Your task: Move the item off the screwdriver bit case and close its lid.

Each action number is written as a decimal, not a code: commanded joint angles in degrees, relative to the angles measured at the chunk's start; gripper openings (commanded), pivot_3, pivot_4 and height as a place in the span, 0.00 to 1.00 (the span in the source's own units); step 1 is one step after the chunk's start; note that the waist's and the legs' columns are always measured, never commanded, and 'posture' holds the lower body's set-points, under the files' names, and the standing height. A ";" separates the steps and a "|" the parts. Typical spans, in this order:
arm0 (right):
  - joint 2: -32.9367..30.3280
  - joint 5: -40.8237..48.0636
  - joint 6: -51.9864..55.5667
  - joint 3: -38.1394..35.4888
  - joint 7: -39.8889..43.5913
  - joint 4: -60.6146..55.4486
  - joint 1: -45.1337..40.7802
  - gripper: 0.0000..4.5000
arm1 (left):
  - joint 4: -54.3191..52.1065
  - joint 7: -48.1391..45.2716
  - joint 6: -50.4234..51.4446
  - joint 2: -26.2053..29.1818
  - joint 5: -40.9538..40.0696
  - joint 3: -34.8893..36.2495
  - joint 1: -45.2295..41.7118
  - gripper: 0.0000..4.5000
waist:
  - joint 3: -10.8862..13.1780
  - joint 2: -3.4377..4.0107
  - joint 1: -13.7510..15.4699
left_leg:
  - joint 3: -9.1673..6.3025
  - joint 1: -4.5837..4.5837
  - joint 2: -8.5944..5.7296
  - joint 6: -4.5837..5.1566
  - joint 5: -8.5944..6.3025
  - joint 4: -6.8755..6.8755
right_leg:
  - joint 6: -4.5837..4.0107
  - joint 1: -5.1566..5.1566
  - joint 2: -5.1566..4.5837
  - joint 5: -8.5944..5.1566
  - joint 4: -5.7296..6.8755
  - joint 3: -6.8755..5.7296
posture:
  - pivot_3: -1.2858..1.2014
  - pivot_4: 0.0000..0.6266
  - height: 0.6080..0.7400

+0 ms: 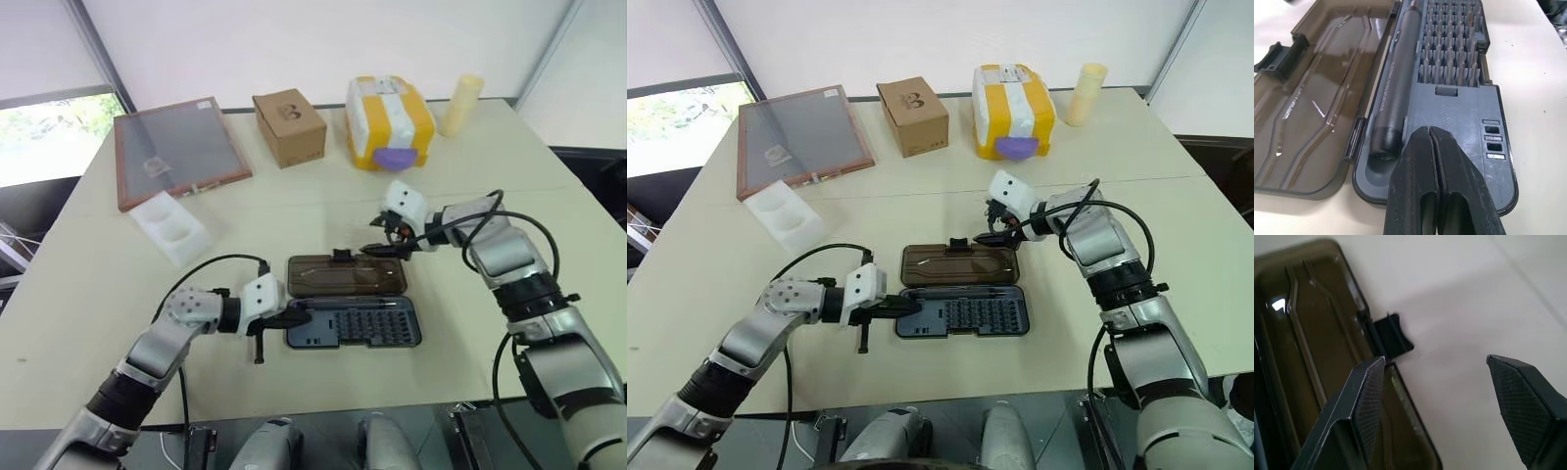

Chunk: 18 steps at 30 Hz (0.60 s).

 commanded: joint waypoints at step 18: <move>6.19 -10.69 -19.21 9.25 6.67 26.48 -6.87 0.01 | 1.80 4.02 3.44 0.94 3.06 -0.91 5.85 0.00 | -0.58 -0.15 -0.43 | -0.09 0.66 0.04 -0.02 -0.02 -0.19 | -0.01 0.59 0.06 -0.01 -0.05 -0.05 | 0.52 0.24 1.00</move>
